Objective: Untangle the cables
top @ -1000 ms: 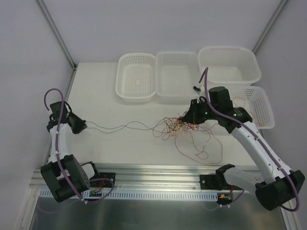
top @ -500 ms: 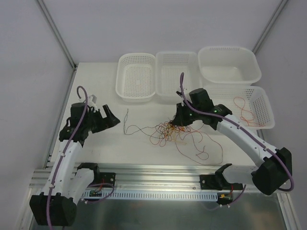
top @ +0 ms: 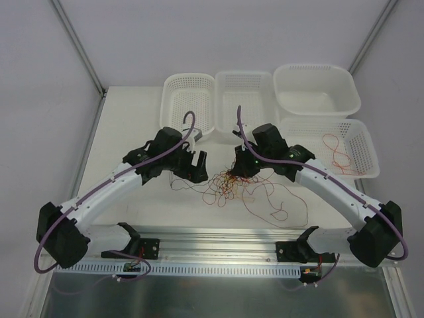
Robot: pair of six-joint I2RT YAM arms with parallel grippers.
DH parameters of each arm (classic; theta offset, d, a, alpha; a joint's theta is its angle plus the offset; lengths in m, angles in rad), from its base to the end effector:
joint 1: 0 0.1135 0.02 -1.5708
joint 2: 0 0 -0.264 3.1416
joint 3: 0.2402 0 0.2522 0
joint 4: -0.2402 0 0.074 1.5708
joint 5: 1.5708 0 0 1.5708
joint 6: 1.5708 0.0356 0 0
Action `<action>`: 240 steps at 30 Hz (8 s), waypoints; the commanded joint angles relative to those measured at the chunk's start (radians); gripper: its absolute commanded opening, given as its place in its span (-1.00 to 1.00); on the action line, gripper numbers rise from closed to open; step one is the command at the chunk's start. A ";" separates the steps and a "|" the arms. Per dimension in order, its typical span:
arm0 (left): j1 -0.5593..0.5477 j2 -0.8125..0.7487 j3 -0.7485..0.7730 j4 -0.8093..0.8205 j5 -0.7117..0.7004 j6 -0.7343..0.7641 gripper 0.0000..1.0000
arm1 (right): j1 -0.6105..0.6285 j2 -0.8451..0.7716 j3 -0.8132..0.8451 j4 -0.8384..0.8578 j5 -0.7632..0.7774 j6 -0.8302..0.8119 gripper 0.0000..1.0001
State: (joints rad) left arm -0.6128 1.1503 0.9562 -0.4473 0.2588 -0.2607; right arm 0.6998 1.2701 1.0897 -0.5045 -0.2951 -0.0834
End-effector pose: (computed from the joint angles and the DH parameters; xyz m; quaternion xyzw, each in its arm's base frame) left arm 0.2001 -0.1518 0.3013 0.2122 0.8626 -0.2925 0.3539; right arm 0.2054 0.1865 0.3124 -0.3993 0.8020 0.2552 0.3637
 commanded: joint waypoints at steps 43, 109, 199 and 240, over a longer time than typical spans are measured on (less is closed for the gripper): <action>0.012 0.063 0.000 0.041 -0.125 0.075 -1.00 | -0.043 -0.054 -0.045 -0.060 0.228 -0.007 -0.98; -0.097 0.282 0.123 0.097 -0.135 -0.265 0.81 | 0.066 -0.228 -0.203 0.071 0.350 0.159 0.14; 0.674 0.112 -0.071 -0.157 -0.262 0.027 -1.00 | -0.408 -0.002 0.782 -0.257 0.089 -0.076 -0.99; 0.441 0.089 -0.205 -0.051 0.026 0.034 -1.00 | -0.416 0.687 0.935 0.152 0.111 -0.108 -0.72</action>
State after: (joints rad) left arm -0.1585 1.2381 0.7540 -0.5049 0.2573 -0.2443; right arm 0.2848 1.9385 2.0354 -0.2932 -0.1425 -0.2062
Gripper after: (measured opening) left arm 0.009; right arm 0.107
